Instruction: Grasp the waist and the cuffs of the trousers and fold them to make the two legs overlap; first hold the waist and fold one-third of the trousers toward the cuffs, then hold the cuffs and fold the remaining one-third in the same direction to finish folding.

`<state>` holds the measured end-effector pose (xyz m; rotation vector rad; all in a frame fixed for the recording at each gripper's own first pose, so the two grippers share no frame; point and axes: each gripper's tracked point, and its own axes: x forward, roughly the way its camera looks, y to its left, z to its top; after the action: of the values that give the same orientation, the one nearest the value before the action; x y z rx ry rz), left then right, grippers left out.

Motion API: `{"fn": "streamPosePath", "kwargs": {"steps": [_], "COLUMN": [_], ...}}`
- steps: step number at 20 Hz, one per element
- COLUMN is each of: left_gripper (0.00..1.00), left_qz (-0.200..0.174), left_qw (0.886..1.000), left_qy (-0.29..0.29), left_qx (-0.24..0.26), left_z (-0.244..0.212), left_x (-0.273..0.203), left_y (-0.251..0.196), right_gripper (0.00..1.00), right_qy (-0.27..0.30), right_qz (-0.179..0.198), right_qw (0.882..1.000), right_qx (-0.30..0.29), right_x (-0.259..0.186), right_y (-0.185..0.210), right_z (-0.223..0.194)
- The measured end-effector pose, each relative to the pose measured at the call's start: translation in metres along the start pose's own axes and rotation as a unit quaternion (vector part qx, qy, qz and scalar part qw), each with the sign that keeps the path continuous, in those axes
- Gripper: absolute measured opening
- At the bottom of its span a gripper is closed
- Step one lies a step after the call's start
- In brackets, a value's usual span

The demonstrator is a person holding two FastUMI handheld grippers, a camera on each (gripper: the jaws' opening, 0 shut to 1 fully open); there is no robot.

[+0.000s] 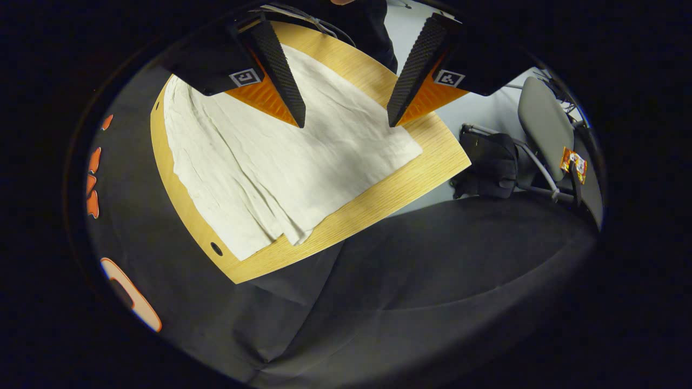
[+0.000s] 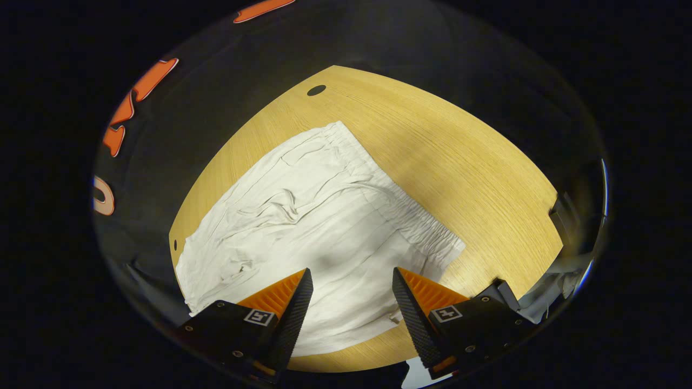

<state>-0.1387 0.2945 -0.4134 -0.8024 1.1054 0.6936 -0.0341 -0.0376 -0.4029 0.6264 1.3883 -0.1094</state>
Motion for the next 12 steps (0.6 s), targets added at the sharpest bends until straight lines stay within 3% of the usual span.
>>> {"fn": "streamPosePath", "kwargs": {"steps": [7,12], "left_gripper": [1.00,0.97], "left_qz": [-0.030,-0.074], "left_qw": [0.997,0.991], "left_qy": [0.023,0.016], "left_qx": [-0.073,-0.112], "left_z": [0.005,0.023], "left_x": [0.021,0.022], "left_y": [0.023,0.030], "right_gripper": [0.90,0.89], "right_qy": [0.006,-0.005], "right_qz": [0.015,0.024], "right_qw": [0.999,0.997], "right_qx": [0.038,0.070], "right_x": [0.004,0.002], "right_y": [0.001,0.004], "right_z": [-0.008,-0.010]}}
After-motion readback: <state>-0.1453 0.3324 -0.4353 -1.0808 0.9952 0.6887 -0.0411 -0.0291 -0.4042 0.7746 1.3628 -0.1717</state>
